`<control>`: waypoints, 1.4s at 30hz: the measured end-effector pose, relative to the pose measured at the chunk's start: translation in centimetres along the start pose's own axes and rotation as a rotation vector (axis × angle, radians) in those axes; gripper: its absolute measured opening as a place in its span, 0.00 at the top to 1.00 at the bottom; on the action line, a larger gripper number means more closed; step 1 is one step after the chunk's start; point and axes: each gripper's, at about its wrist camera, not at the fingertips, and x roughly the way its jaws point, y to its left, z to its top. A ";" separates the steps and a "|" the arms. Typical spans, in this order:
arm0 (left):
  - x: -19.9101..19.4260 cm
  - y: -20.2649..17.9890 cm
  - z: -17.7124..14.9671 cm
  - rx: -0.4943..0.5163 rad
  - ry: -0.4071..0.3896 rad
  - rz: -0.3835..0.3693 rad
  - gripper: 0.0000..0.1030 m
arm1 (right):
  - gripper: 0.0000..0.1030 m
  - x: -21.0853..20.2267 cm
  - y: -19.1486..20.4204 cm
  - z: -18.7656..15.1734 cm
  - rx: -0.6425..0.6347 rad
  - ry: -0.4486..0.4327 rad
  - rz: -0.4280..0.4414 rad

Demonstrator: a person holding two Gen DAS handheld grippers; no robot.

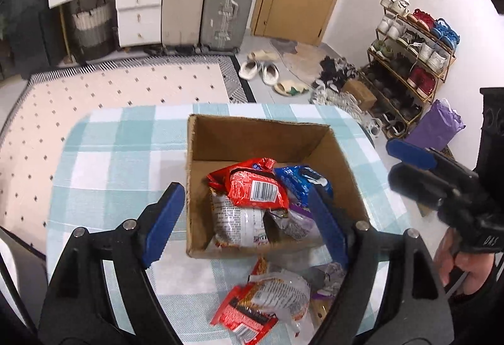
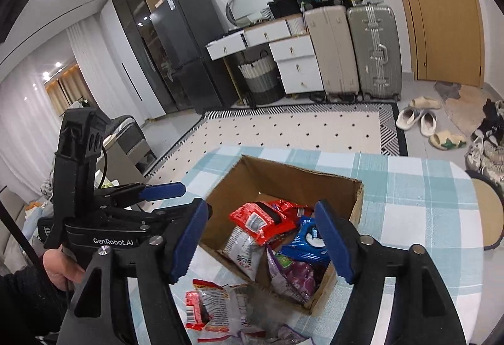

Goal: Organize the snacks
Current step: 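Open both grippers to drop the packs into the box, then move both open grippers back toward the remaining snacks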

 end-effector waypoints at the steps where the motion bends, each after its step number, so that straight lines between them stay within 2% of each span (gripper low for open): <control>1: -1.0 -0.3 -0.3 0.004 -0.014 0.006 0.23 | 0.29 -0.6 0.4 -0.1 -0.005 -0.006 0.002; 8: -6.9 -2.5 -2.5 0.030 -0.103 0.039 0.19 | 0.24 -4.9 2.9 -1.3 -0.047 -0.053 -0.002; 11: -9.5 -3.5 -3.8 0.046 -0.152 0.056 0.16 | 0.19 -6.7 4.2 -2.2 -0.066 -0.076 -0.002; 15: -12.6 -4.6 -5.4 0.049 -0.202 0.071 0.12 | 0.18 -9.1 5.9 -3.6 -0.093 -0.104 -0.002; 17: -14.1 -5.2 -6.4 0.056 -0.225 0.077 0.00 | 0.16 -10.4 7.0 -4.3 -0.113 -0.127 -0.003; 22: -17.9 -6.4 -9.0 0.077 -0.285 0.095 0.00 | 0.10 -13.4 9.0 -6.9 -0.141 -0.192 -0.001; 29: -21.9 -6.8 -13.1 0.053 -0.375 0.103 0.00 | 0.01 -17.0 10.5 -10.4 -0.142 -0.288 -0.008; 33: -23.3 -6.8 -16.1 0.050 -0.449 0.142 0.00 | 0.01 -18.2 10.7 -13.1 -0.120 -0.316 -0.027; 36: -23.2 -6.5 -18.2 0.055 -0.474 0.135 0.00 | 0.01 -18.1 10.1 -15.2 -0.091 -0.312 -0.053; 42: -20.2 -5.1 -21.2 0.032 -0.431 0.123 0.00 | 0.01 -16.6 7.6 -18.9 0.001 -0.265 -0.095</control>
